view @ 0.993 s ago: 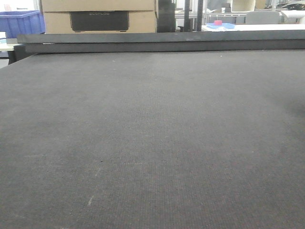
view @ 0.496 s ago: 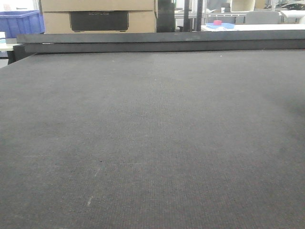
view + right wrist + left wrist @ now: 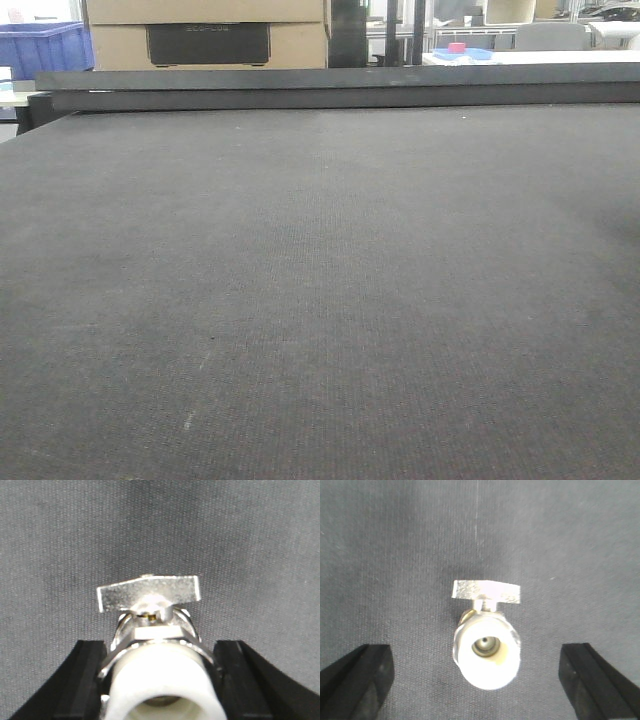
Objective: Place valve from conveyor to right shelf box
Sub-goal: 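Close both grippers on the valves and lift them off the belt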
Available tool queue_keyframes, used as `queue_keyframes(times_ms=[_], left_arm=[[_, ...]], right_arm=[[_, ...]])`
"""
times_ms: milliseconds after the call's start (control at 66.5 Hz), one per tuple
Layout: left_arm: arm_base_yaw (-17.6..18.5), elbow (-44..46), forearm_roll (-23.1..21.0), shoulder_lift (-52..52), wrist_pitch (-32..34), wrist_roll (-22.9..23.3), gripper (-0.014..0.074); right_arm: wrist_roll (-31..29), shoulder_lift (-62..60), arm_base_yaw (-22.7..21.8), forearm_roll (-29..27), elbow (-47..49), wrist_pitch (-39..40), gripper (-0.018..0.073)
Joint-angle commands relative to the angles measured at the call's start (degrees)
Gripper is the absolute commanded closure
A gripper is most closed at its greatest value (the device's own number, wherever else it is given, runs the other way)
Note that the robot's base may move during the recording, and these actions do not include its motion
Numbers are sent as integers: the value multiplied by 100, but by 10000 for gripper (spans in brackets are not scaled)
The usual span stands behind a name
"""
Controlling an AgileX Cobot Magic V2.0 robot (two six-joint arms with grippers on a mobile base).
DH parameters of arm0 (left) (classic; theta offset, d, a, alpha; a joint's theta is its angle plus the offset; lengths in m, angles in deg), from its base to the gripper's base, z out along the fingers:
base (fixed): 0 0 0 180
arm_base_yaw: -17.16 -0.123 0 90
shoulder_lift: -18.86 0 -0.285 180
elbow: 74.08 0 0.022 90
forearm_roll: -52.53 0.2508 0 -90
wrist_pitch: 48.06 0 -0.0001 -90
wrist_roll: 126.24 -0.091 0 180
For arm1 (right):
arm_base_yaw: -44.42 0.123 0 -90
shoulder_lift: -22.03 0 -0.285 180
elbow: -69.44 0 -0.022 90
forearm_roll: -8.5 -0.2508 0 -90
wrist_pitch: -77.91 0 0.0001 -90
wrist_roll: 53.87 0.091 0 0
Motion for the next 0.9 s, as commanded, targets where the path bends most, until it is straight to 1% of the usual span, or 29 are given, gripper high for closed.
queue_keyframes(times_ms=[0,150,271,346,722,812,888], left_arm=[[33,40,22,192,21,-13,27],[219,40,55,510,7,-13,27],[305,40,421,742,67,196,27],[294,40,479,843,128,196,27],[294,40,436,909,155,196,34],[294,40,433,909,155,196,88],[294,40,433,909,155,196,195]], right_arm=[[-45,-111,-19,39,22,28,728],[-45,-111,-19,39,22,28,728],[-45,-111,-19,39,22,41,728],[-45,-111,-19,39,22,31,728],[-45,-111,-19,39,22,55,728],[-45,-111,-19,39,22,55,728],[-45,-111,-19,39,22,55,728]])
